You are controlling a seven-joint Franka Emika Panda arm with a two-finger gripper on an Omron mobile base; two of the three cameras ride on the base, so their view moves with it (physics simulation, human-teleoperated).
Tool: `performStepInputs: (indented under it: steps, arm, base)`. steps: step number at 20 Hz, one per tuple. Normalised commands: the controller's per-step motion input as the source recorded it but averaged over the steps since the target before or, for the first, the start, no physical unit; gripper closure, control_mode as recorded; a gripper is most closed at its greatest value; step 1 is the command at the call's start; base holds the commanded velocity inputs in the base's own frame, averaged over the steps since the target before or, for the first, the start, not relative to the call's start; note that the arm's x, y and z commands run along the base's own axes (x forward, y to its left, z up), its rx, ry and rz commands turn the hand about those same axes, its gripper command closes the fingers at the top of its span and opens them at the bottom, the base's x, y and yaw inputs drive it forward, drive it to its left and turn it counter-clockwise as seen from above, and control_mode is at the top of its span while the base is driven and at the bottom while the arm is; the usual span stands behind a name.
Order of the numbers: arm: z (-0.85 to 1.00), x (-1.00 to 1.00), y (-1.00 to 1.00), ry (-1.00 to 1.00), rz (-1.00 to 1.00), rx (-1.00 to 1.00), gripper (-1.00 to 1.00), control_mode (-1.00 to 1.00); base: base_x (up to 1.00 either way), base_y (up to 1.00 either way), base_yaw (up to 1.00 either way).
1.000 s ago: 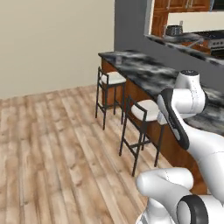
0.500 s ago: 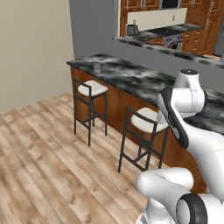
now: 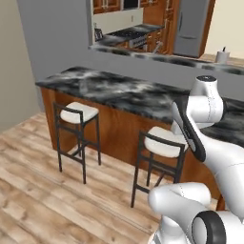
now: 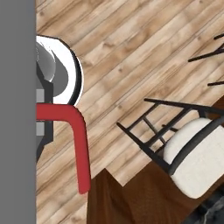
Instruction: Take a straw from the drawer in front and place it inside the glass cup on the dining counter.
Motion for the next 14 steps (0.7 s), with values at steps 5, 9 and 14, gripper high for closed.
performStepInputs:
  steps: [5, 9, 14]
  arm:
    - [0.00, 0.00, 0.00, 0.00, 0.00, 0.00, 1.00, 1.00]
    - [0.00, 0.00, 0.00, 0.00, 0.00, 0.00, 1.00, 1.00]
    - [0.00, 0.00, 0.00, 0.00, 0.00, 0.00, 1.00, 1.00]
  base:
    - [0.49, 1.00, -0.52]
    - [0.37, 1.00, -0.49]
    - [0.29, 1.00, -0.45]
